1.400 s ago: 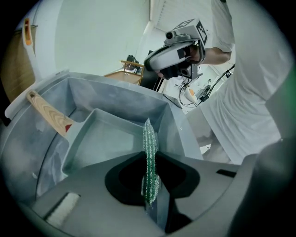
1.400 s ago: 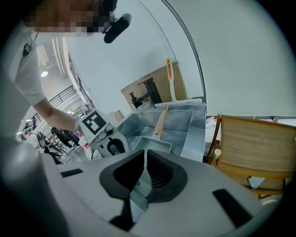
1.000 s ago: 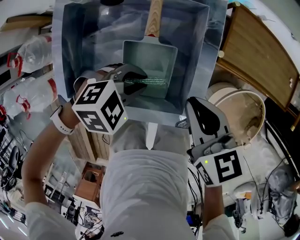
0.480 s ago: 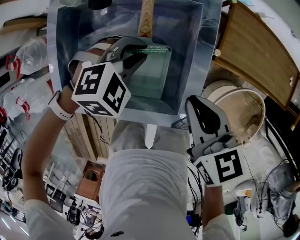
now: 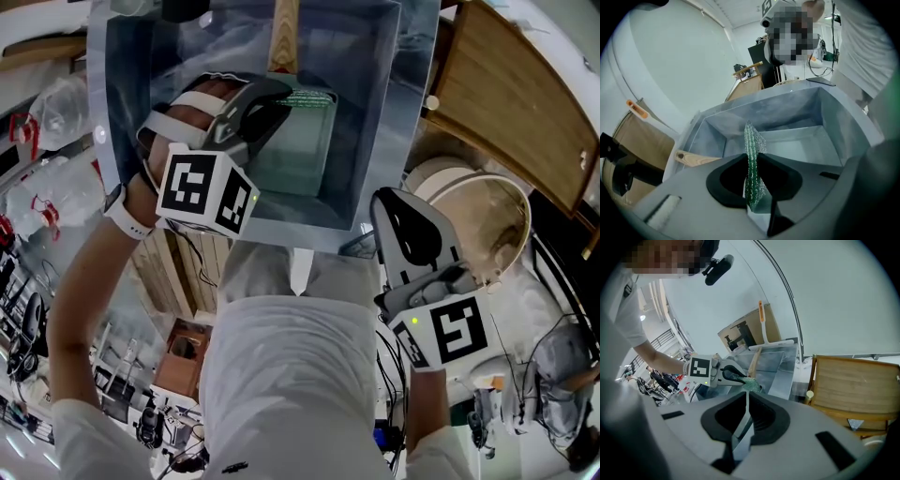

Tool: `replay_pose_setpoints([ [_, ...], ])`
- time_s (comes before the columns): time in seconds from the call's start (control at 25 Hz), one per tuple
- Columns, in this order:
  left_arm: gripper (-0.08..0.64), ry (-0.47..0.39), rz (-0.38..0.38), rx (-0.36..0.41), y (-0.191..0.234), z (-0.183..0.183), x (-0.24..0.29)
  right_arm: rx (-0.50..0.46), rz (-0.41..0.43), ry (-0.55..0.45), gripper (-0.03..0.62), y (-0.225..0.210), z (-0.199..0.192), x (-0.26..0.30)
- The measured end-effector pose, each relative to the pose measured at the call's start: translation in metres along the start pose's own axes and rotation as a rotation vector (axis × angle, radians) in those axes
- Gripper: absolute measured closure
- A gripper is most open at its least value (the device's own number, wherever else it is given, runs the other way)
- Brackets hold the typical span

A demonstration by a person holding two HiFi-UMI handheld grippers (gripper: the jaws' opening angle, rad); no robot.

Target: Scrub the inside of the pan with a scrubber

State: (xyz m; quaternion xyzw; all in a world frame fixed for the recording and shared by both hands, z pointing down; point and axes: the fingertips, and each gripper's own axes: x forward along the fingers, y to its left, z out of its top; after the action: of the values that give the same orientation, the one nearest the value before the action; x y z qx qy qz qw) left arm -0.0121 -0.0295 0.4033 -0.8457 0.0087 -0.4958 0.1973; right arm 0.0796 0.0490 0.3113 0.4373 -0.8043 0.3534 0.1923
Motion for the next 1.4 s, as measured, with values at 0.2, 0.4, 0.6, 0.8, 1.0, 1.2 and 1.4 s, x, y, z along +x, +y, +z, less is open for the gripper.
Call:
replay_pose_setpoints([
  [0.2, 0.485, -0.012, -0.032, -0.048, 0.001, 0.0, 0.004, 0.003, 0.008, 0.0, 0.575, 0.001, 0.002, 0.003],
  [0.4, 0.486, -0.018, -0.074, -0.066, -0.009, 0.003, 0.004, 0.002, 0.015, 0.003, 0.575, 0.005, 0.003, 0.005],
  [0.6, 0.486, -0.02, -0.105, -0.103, -0.026, 0.0, 0.004, -0.004, 0.017, 0.006, 0.575, 0.008, 0.003, 0.008],
  [0.8, 0.486, -0.014, -0.156, -0.105, -0.058, 0.0, 0.002, -0.006, 0.02, 0.009, 0.575, 0.012, 0.002, 0.01],
  [1.0, 0.486, -0.012, -0.203, -0.125, -0.086, -0.002, 0.0, -0.007, 0.021, 0.009, 0.575, 0.016, 0.002, 0.012],
  [1.2, 0.486, -0.011, -0.244, -0.126, -0.105, -0.001, 0.0, -0.008, 0.018, 0.009, 0.575, 0.018, 0.002, 0.012],
  [1.4, 0.486, -0.009, -0.259, -0.155, -0.113, -0.003, -0.001, -0.007, 0.018, 0.009, 0.575, 0.02, 0.002, 0.014],
])
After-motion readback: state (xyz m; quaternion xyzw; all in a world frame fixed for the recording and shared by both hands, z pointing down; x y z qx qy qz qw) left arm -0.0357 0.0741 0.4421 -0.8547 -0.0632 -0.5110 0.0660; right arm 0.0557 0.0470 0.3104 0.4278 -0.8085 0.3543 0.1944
